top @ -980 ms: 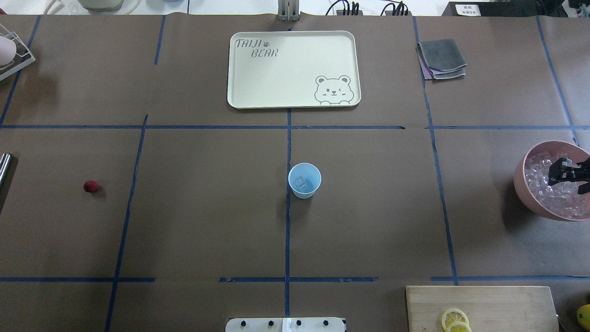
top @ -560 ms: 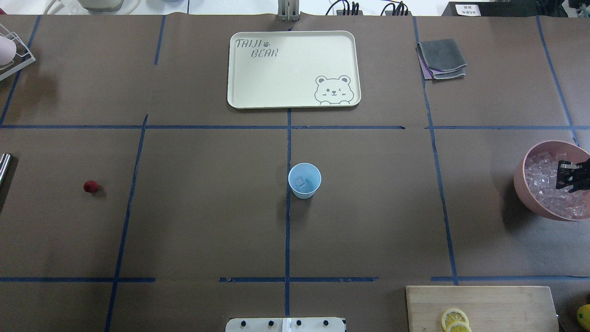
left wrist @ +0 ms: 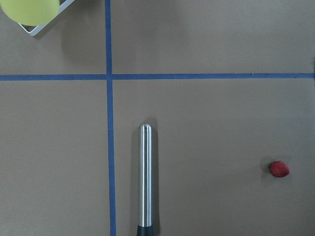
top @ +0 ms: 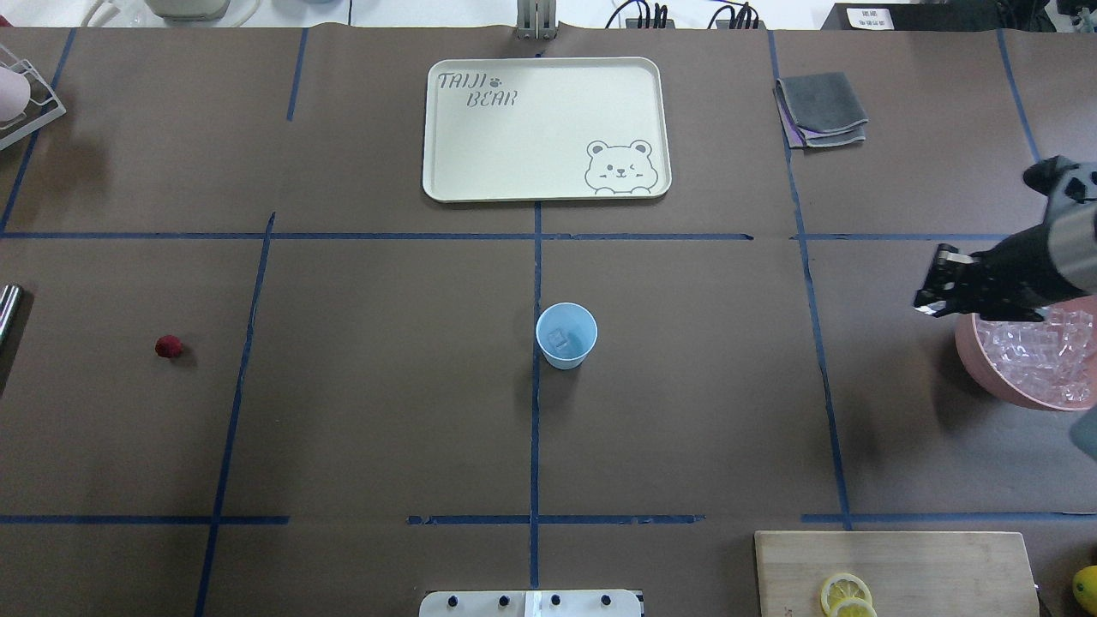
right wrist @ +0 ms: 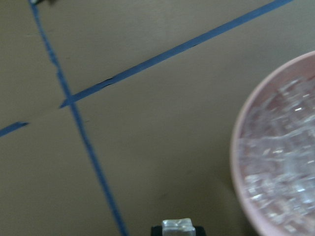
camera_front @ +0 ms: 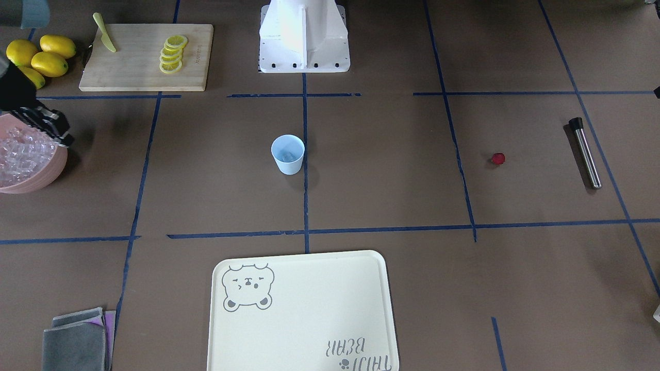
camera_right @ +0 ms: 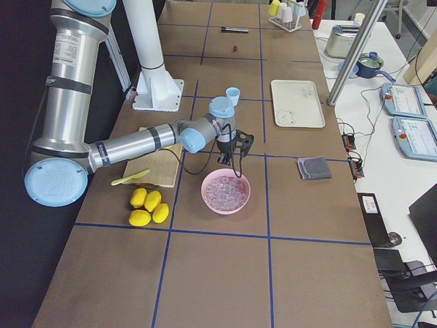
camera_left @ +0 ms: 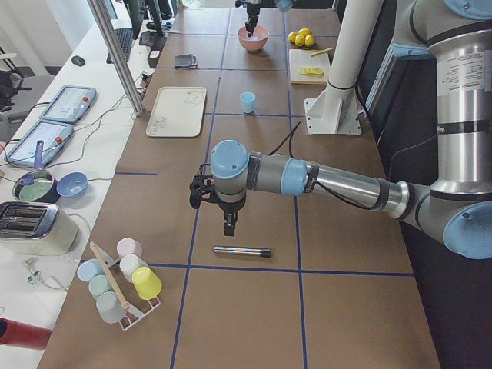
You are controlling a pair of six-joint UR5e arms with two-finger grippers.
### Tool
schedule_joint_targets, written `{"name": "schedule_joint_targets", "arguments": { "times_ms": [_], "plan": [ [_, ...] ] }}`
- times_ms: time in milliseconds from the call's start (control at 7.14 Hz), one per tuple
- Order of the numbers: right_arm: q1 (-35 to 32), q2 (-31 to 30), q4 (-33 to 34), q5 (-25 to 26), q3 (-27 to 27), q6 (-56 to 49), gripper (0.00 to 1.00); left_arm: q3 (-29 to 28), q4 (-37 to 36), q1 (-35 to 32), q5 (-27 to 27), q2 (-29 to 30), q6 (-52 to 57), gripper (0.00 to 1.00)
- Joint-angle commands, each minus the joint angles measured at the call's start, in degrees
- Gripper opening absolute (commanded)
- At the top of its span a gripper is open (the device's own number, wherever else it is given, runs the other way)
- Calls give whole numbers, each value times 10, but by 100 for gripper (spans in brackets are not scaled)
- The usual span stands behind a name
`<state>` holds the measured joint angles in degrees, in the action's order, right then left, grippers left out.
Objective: Mash ice and strawberries in cup
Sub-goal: 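Carry the ice cube to the light-blue cup and drop it in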
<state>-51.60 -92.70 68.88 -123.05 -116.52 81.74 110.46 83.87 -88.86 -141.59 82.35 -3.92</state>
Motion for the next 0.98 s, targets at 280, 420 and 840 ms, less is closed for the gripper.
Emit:
{"name": "schedule_joint_targets", "arguments": {
  "times_ms": [280, 420, 840],
  "plan": [
    [181, 238, 6, 110, 71, 246, 1, -3, 1, 0, 0, 0, 1, 100],
    [219, 294, 6, 153, 110, 283, 2, -2, 1, 0, 0, -2, 1, 100],
    [243, 355, 5, 191, 157, 304, 2, -1, 1, 0, 0, -3, 1, 100]
  ]
}}
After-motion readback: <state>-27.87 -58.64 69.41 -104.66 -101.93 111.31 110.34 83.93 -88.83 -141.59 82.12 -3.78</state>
